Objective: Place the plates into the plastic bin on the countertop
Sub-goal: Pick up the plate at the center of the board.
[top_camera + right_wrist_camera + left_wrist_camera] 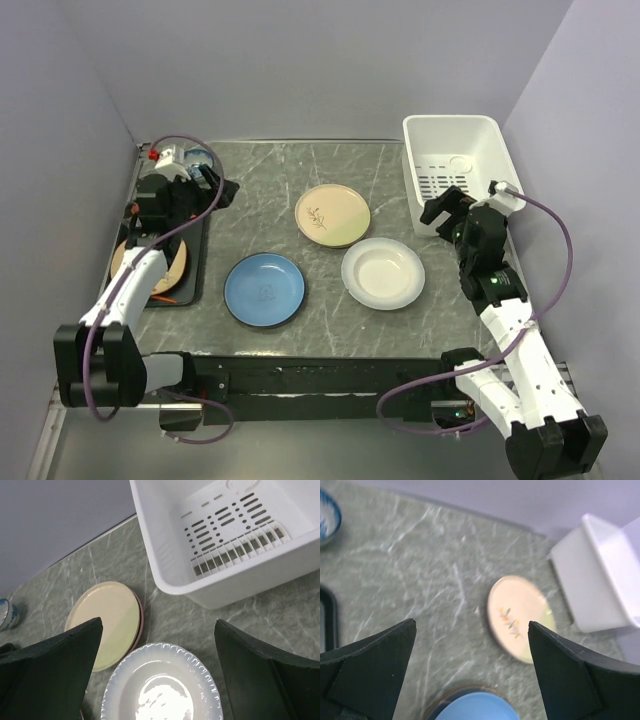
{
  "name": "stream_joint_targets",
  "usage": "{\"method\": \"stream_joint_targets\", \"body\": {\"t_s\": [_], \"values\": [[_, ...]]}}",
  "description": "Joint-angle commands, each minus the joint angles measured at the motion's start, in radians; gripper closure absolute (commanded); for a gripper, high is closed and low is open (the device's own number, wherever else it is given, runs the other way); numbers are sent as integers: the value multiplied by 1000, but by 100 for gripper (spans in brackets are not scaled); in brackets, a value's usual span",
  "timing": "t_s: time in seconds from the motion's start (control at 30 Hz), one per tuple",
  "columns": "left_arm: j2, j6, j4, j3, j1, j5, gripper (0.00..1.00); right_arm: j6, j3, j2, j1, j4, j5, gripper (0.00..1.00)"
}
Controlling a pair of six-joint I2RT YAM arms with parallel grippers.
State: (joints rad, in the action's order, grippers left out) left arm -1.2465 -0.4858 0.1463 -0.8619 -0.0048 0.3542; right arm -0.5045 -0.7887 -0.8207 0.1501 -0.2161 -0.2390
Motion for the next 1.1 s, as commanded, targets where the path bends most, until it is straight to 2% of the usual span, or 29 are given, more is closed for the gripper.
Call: {"method": "stream_joint_targets", "body": {"t_s": [0.0, 0.1, 0.13, 0.23, 0.33, 0.37, 0.47, 0.5, 0.57, 0.67, 0.83, 1.07], "values": [[59, -120, 128, -21, 29, 38, 1, -22, -52, 28, 3, -43, 32, 0], [30, -151, 163, -28, 35, 185, 1, -45, -26, 60, 2, -11, 61, 0], [22, -148, 182, -23, 37, 280, 1, -49, -8, 75, 2, 0, 70, 0], [25, -166, 242, -6, 54, 365, 1, -63, 5, 87, 2, -5, 90, 0], [105, -130, 161, -9, 54, 301, 1, -26, -13, 74, 2, -54, 96, 0], [128, -107, 112, -23, 54, 214, 1, -16, -21, 66, 2, -66, 101, 0], [215, -68, 7, -40, 54, 82, 1, 11, -41, 35, 3, -92, 139, 0], [246, -121, -5, -23, 54, -34, 1, 12, -44, 28, 2, -97, 150, 0], [262, -230, -83, 3, 55, -151, 1, 21, -50, 6, 2, -101, 193, 0], [246, -250, 10, 70, 66, -51, 1, 50, -57, -5, 2, -120, 256, 0], [111, -240, -13, 28, 66, 110, 1, 66, -41, 8, 2, -147, 254, 0], [122, -223, -19, 29, 66, 126, 1, 69, -53, -15, 2, -206, 225, 0]]}}
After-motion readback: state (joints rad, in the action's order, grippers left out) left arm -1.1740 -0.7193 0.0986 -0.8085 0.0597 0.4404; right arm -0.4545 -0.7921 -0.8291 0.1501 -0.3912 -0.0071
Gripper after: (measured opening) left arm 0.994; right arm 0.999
